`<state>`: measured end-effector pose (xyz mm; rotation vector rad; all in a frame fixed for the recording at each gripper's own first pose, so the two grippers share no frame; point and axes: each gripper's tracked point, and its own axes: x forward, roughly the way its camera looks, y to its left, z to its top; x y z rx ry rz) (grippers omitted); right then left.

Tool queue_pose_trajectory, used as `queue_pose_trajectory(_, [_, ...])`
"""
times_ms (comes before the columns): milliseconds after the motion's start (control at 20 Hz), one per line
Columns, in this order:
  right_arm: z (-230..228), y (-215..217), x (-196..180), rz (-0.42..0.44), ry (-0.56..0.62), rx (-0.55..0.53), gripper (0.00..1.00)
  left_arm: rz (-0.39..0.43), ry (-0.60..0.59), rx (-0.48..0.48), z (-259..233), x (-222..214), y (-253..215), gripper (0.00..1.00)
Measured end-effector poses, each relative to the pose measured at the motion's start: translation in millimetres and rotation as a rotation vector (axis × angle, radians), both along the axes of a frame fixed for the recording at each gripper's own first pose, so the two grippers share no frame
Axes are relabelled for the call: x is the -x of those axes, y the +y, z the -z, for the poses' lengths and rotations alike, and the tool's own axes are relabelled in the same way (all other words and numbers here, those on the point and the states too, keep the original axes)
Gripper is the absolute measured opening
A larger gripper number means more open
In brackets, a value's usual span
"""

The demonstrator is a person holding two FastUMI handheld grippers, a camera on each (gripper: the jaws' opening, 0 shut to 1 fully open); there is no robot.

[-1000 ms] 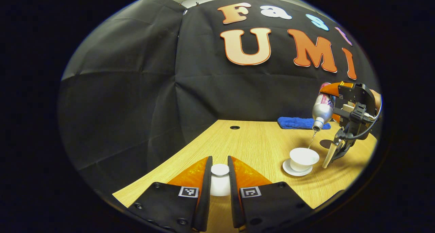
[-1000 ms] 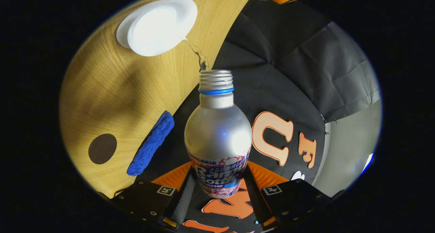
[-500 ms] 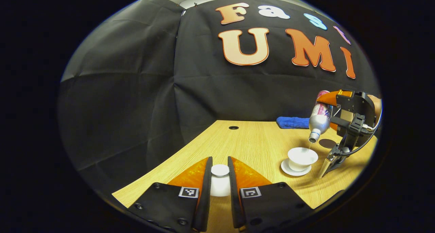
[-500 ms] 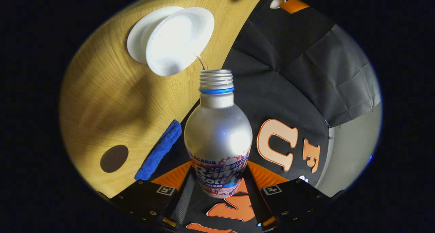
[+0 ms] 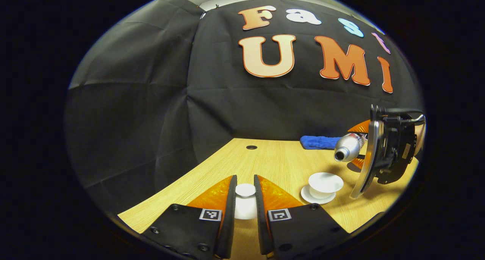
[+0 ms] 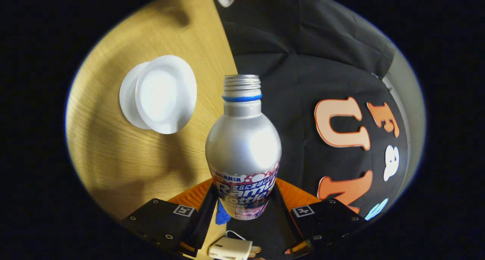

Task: Open the teacup lid with one hand, grasp the water bottle and pour water into the teacup with the other hand; after pouring, place the water bottle on the coaster and then close the teacup lid.

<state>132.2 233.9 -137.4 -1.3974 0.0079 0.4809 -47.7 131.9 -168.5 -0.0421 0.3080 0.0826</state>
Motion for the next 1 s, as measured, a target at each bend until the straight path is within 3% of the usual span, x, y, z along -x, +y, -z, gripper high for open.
queue_pose_trajectory(50, [-0.3, -6.8, -1.7, 0.031, 0.027, -0.058, 0.78, 0.008, -0.003, -0.002, -2.1, -3.3, -4.1, 0.27])
queue_pose_trajectory(150, [-1.9, -19.2, -5.2, 0.081, 0.082, -0.167, 0.78, 0.024, -0.009, -0.004, -6.8, -7.8, -13.4, 0.3])
queue_pose_trajectory(200, [-3.5, -27.9, -6.7, 0.104, 0.11, -0.222, 0.79, 0.034, -0.012, -0.003, -7.6, -10.1, -19.0, 0.26])
queue_pose_trajectory(250, [-5.3, -35.6, -8.4, 0.129, 0.136, -0.278, 0.78, 0.044, -0.016, 0.0, -9.7, -12.1, -25.5, 0.3])
queue_pose_trajectory(450, [-1.0, -66.1, -24.4, 0.224, 0.25, -0.499, 0.79, 0.079, -0.03, 0.016, -15.8, -20.9, -50.1, 0.31])
queue_pose_trajectory(500, [2.7, -71.2, -26.5, 0.246, 0.277, -0.552, 0.78, 0.091, -0.036, 0.024, -18.0, -24.2, -56.7, 0.27])
queue_pose_trajectory(550, [5.8, -77.8, -28.7, 0.269, 0.3, -0.606, 0.79, 0.103, -0.04, 0.032, -20.2, -26.3, -64.6, 0.31])
queue_pose_trajectory(900, [46.1, -110.9, -42.8, 0.389, 0.528, -0.984, 0.79, 0.177, -0.054, 0.063, -24.6, -45.6, -115.6, 0.31])
queue_pose_trajectory(950, [52.0, -111.3, -43.5, 0.396, 0.553, -1.022, 0.78, 0.184, -0.052, 0.063, -22.6, -48.1, -121.1, 0.27])
queue_pose_trajectory(1000, [56.5, -111.2, -45.7, 0.411, 0.569, -1.056, 0.79, 0.194, -0.049, 0.067, -21.2, -49.7, -127.5, 0.31])
